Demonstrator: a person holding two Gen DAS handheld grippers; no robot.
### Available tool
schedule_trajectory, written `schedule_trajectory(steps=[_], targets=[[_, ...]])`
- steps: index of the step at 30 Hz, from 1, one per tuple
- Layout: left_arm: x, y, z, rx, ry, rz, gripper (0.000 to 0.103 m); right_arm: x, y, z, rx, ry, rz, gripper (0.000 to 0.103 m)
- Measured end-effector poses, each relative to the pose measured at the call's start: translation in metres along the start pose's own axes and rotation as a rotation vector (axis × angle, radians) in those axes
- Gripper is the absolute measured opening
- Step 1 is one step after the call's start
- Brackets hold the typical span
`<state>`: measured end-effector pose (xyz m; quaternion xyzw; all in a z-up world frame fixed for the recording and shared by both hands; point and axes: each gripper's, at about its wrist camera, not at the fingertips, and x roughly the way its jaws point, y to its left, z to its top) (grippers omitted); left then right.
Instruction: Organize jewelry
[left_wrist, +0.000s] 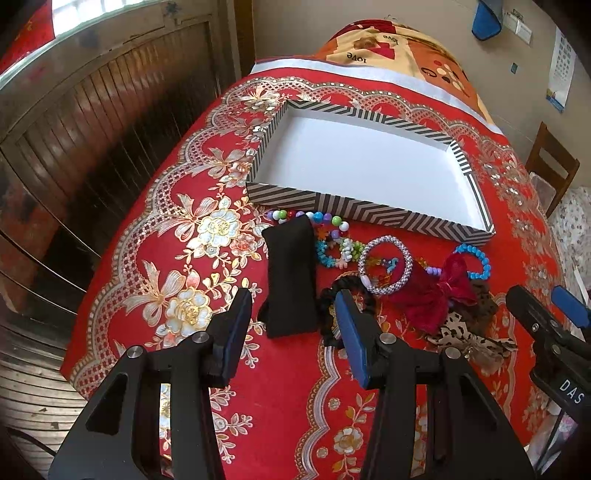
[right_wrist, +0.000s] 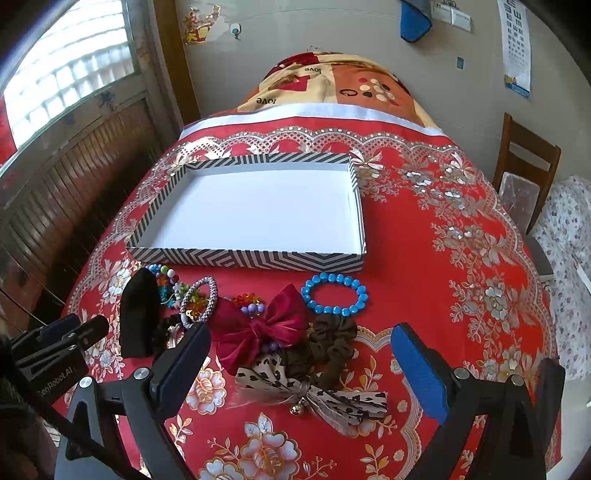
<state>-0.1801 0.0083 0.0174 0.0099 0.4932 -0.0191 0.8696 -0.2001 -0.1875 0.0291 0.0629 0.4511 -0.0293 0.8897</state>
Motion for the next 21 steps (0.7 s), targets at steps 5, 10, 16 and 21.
schedule_trajectory(steps=[5,10,16,21], targets=[[0.0,-0.002,0.0,-0.002,0.0,-0.004,0.047,0.0,-0.003,0.0,0.006,0.0,0.004,0.097],[0.001,-0.003,0.001,-0.002,0.0,-0.003,0.047,0.0,-0.005,0.0,0.008,0.0,0.004,0.097],[0.001,-0.006,0.001,0.001,-0.005,0.0,0.047,0.001,-0.012,-0.001,0.024,0.005,0.02,0.097],[0.0,-0.007,0.002,0.001,-0.011,0.001,0.047,0.0,-0.012,-0.001,0.021,0.004,0.027,0.097]])
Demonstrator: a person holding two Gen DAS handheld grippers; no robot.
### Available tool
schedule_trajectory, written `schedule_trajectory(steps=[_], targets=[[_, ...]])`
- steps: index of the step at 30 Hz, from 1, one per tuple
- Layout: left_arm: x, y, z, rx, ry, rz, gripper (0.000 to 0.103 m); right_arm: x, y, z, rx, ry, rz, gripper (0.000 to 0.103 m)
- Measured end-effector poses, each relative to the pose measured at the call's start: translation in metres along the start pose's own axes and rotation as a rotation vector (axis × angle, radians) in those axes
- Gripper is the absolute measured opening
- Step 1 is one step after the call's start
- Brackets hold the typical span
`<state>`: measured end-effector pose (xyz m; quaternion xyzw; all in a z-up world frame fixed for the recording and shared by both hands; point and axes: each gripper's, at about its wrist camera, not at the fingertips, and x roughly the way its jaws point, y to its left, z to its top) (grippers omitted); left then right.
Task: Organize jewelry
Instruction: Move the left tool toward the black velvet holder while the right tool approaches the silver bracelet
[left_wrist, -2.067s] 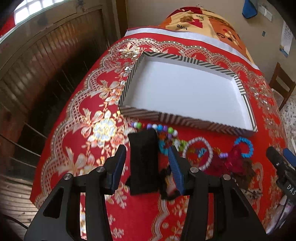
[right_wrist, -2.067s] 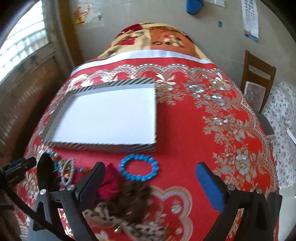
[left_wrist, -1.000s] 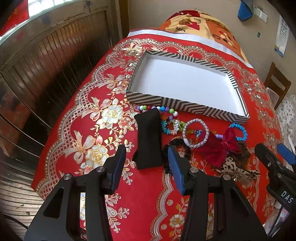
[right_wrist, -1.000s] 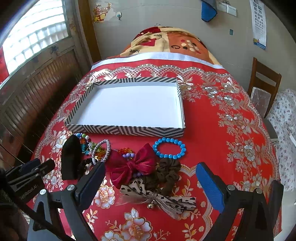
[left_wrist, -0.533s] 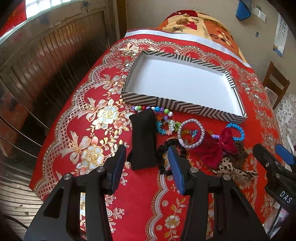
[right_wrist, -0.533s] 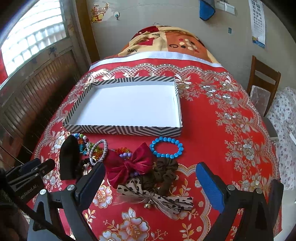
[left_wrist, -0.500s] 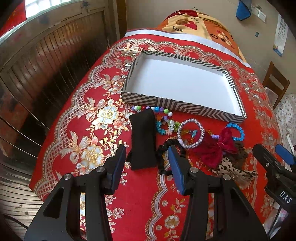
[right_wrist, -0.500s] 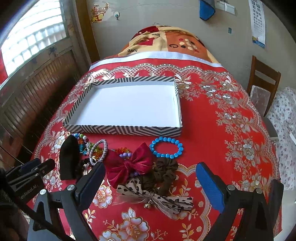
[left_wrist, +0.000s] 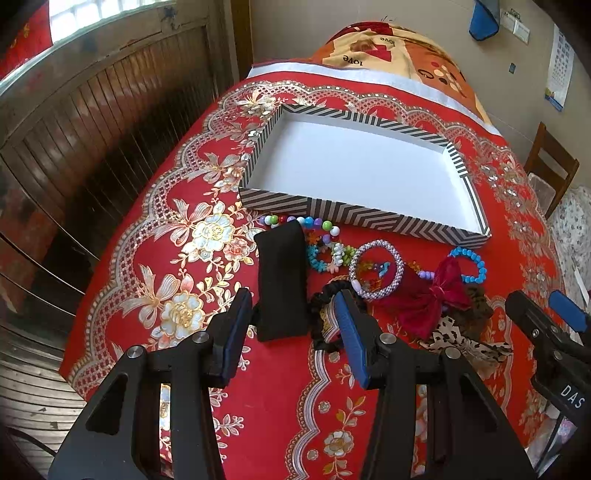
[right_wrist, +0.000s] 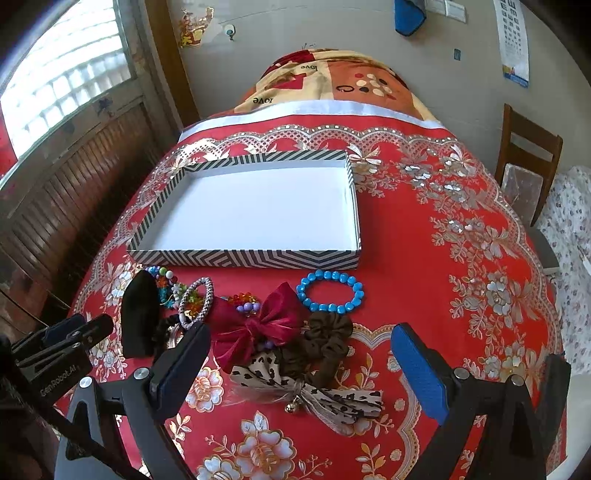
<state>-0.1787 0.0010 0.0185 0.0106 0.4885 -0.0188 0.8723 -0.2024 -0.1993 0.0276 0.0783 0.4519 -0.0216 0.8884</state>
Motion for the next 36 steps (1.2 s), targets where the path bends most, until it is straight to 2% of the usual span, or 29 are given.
schedule_trajectory(steps=[18,36], targets=[[0.003,0.0003,-0.0024,0.001,0.011,0.013,0.047,-0.0004,-0.0006,-0.001,-0.016,0.01,0.005,0.097],[0.0049,-0.0042,-0.0067,0.018,-0.012,0.062,0.047,0.0054,-0.0011,-0.002,-0.036,0.03,0.003,0.097]])
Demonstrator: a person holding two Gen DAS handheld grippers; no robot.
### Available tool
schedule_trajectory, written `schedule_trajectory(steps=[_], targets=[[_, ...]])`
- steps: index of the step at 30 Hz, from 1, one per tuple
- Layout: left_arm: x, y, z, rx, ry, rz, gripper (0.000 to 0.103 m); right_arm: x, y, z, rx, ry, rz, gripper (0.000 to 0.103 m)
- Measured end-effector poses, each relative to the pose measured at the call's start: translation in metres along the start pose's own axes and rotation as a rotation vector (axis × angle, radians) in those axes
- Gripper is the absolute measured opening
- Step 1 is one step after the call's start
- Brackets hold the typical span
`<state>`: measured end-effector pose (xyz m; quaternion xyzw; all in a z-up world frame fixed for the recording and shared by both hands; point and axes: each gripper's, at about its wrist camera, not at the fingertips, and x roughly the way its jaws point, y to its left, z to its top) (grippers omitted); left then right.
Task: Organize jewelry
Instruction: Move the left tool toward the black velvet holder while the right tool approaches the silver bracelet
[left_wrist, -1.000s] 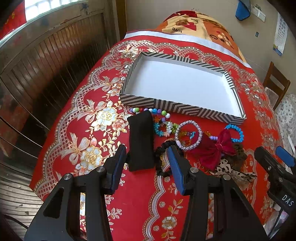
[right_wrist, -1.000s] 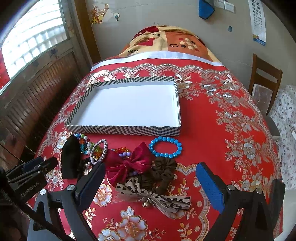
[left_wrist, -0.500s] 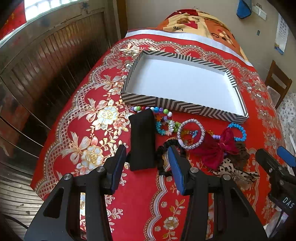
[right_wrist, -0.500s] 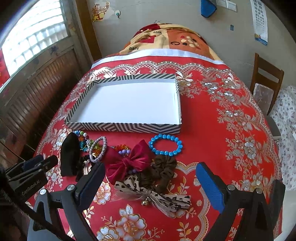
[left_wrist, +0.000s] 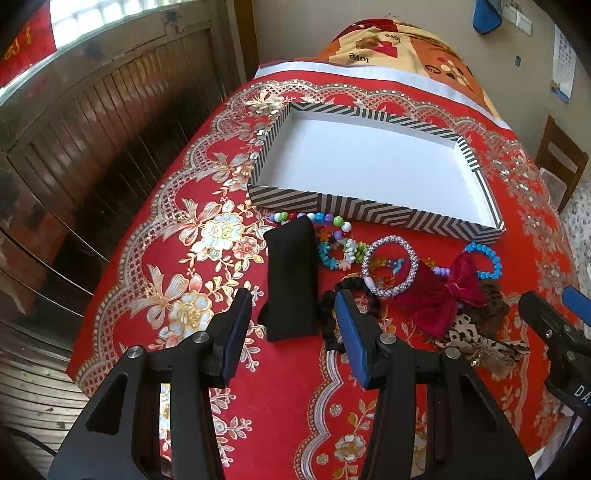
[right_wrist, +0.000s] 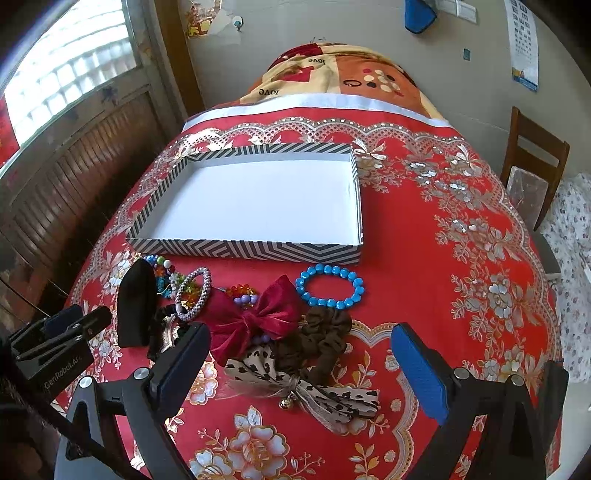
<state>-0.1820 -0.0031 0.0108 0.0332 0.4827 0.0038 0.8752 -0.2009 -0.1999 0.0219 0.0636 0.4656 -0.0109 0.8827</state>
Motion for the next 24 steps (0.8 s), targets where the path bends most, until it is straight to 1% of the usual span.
schedule_trajectory(steps=[7,16,24], targets=[[0.007,0.004,0.0,-0.005,0.029,-0.015,0.047,0.003,-0.001,0.0,-0.005,0.012,0.004,0.097],[0.012,0.012,0.003,-0.018,0.049,-0.017,0.047,0.008,-0.001,0.001,-0.005,0.027,0.028,0.097],[0.022,0.036,0.014,-0.058,0.109,-0.092,0.046,0.016,-0.006,0.004,-0.013,0.06,0.049,0.097]])
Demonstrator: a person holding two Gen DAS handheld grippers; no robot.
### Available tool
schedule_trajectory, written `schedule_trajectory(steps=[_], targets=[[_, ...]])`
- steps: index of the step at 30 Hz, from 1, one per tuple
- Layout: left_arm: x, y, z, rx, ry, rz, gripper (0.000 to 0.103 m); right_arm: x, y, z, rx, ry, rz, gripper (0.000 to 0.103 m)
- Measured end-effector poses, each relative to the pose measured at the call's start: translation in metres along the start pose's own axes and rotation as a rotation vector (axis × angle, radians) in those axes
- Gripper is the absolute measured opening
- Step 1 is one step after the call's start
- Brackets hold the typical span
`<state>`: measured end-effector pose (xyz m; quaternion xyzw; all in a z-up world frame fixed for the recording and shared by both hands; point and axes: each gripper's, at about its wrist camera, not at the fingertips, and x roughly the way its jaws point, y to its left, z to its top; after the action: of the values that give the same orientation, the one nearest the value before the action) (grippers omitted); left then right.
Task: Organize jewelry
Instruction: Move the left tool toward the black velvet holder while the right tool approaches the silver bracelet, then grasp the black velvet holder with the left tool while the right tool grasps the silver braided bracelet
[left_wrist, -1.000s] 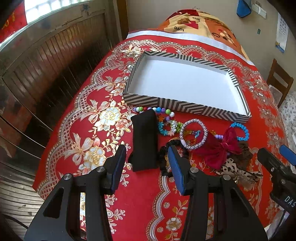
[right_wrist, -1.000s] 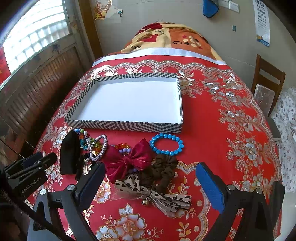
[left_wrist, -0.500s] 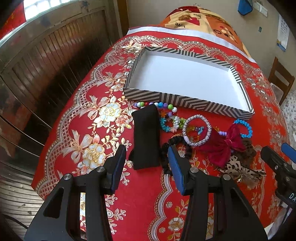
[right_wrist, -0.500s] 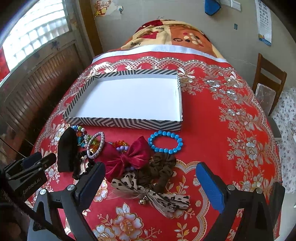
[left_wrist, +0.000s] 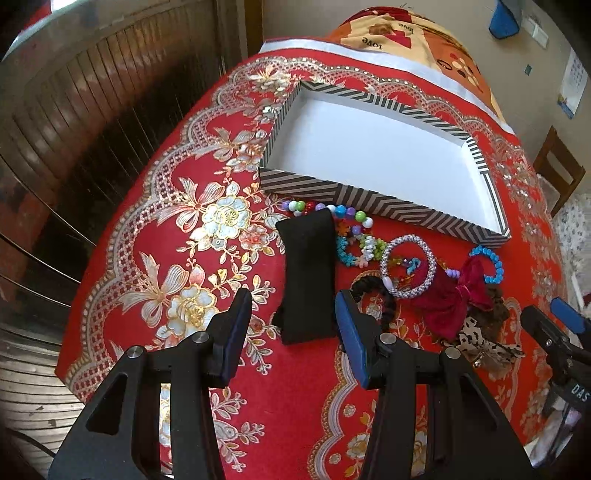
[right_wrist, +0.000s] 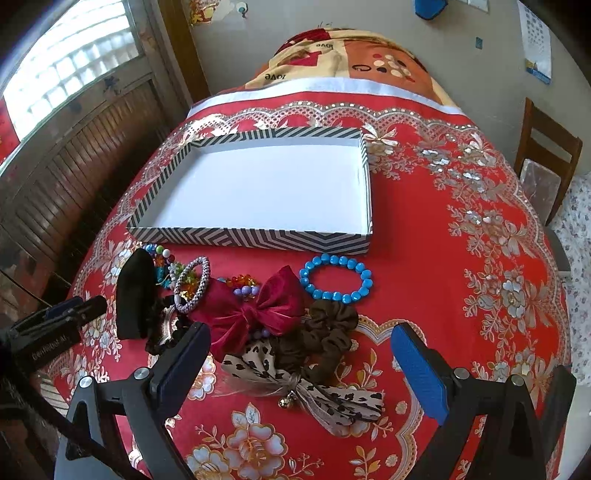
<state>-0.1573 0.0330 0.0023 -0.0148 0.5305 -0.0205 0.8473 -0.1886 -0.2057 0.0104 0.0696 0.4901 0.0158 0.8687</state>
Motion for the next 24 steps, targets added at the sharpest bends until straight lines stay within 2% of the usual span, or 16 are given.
schedule_trajectory(steps=[7,11,15,18,24], targets=[[0.012,0.028,0.016,-0.061,0.052,-0.056,0.046,-0.004,-0.012,0.011,-0.022,-0.01,0.072,0.097],[0.03,0.03,0.022,-0.075,0.126,-0.129,0.046,0.001,0.0,0.019,-0.06,0.009,0.166,0.086],[0.041,0.023,0.024,-0.072,0.16,-0.169,0.046,0.015,0.022,0.028,-0.122,0.033,0.226,0.075],[0.047,0.018,0.027,-0.064,0.168,-0.181,0.046,0.034,0.035,0.037,-0.157,0.063,0.258,0.066],[0.066,0.011,0.029,-0.051,0.196,-0.186,0.046,0.08,0.048,0.05,-0.147,0.156,0.32,0.053]])
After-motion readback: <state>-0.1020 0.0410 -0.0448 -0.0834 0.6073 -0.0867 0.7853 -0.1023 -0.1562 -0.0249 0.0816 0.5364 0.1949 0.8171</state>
